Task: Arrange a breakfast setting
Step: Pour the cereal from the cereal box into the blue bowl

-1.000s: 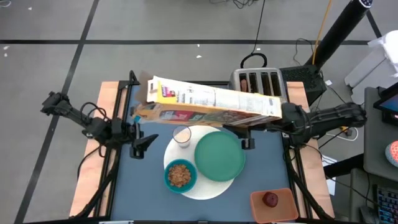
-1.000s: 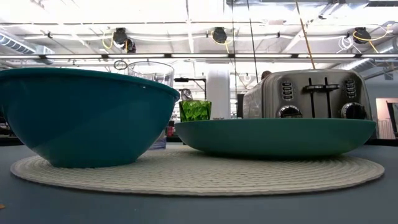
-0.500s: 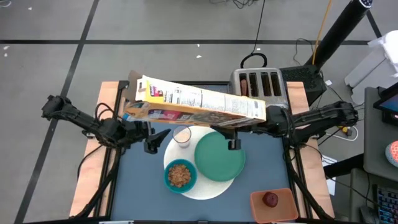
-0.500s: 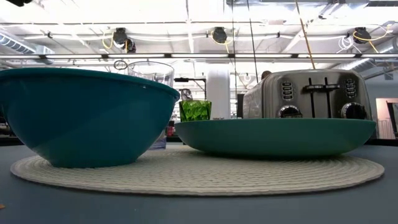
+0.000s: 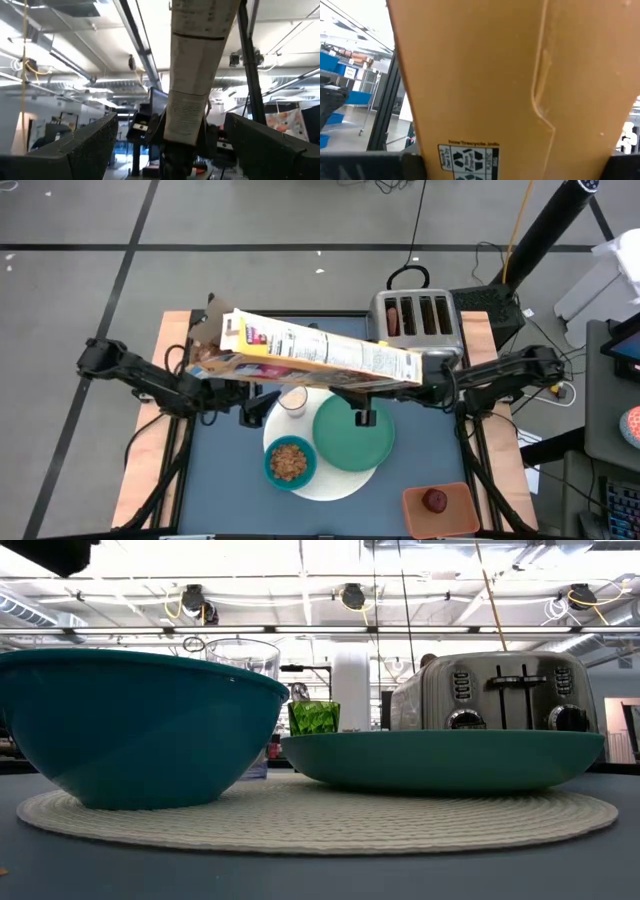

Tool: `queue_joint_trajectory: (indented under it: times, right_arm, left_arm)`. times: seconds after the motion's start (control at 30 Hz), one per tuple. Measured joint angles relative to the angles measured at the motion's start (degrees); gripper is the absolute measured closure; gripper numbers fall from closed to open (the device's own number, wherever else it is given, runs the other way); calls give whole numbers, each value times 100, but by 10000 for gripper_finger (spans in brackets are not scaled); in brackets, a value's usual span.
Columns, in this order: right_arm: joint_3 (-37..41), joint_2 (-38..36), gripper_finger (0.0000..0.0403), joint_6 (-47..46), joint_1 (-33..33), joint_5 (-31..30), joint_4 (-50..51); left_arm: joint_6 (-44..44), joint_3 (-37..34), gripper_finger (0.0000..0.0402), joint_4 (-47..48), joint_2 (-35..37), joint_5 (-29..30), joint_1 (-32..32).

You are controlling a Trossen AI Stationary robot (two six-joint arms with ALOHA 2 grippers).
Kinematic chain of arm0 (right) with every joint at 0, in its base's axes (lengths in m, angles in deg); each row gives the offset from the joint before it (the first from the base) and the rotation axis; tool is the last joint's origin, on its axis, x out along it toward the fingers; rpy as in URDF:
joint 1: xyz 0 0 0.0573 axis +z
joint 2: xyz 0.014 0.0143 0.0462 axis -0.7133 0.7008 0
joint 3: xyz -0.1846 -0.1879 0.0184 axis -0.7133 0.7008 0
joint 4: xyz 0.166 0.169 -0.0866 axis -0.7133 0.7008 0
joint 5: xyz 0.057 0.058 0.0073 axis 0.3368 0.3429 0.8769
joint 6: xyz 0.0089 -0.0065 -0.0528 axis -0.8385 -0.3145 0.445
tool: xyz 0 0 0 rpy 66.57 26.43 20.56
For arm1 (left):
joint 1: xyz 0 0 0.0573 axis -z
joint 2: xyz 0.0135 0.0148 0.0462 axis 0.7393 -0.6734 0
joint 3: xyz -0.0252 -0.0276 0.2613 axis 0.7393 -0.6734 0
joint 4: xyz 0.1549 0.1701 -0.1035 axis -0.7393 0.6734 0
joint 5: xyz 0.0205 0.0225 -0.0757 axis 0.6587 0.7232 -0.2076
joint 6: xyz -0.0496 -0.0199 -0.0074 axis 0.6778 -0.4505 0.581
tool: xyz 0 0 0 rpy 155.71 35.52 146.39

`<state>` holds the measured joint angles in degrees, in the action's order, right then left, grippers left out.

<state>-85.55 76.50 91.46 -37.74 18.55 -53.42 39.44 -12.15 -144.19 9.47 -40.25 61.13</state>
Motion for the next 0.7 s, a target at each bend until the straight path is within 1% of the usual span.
queue_joint_trajectory:
  times: [0.07, 0.23, 0.4, 0.53, 0.7]
  right_arm:
    - [0, 54, 204, 1, -22, 131, -140]
    - [0, 205, 204, -35, -70, 256, -396]
    - [0, 235, 204, -7, -70, 394, -474]
    - [0, 230, 204, 144, -72, 384, -561]
    - [0, 230, 204, 251, -72, 392, -563]
  left_arm:
    - [-17, 130, 30, -97, -176, -158, -64]
    - [-44, 754, 30, -96, -661, -596, -247]
    - [-173, 1229, 30, -93, -1024, -780, -357]
    - [-173, 1502, 30, -86, -1220, -1217, -401]
    - [-153, 1819, 30, -50, -1434, -1296, -403]
